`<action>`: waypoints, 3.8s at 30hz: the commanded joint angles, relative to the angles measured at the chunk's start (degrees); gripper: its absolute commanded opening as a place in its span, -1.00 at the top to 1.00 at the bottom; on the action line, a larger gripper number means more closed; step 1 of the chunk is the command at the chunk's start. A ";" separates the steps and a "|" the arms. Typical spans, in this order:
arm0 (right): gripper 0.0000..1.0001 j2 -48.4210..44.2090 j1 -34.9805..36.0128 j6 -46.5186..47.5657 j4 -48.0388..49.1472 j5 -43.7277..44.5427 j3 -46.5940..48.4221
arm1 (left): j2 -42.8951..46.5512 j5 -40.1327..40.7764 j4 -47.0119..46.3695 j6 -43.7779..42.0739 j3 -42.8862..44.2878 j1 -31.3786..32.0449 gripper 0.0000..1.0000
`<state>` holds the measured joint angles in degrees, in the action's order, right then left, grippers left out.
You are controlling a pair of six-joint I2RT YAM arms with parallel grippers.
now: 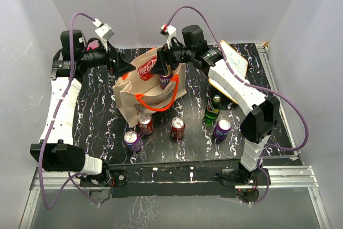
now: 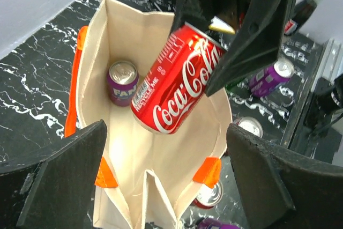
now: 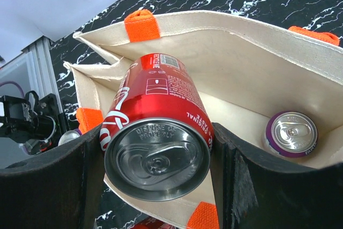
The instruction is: Place the beverage into the canvas bag
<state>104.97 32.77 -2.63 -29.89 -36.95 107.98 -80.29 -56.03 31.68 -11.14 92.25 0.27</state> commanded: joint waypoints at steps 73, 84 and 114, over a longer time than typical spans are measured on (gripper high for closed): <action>-0.64 -6.89 -8.60 -14.25 17.30 -9.36 -4.96 | -8.62 -1.62 -30.90 28.59 -0.48 4.14 1.00; -0.70 -5.30 -7.03 -15.07 25.81 -7.89 -5.71 | -7.60 4.39 -36.04 60.53 3.29 0.43 1.00; -0.80 3.02 1.48 -20.78 46.30 -0.13 1.05 | 0.41 6.30 -39.76 79.13 -1.47 -2.80 1.00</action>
<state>108.62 34.02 -22.87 10.59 -38.52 105.60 -83.79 -48.62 -3.49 62.26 90.61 -1.98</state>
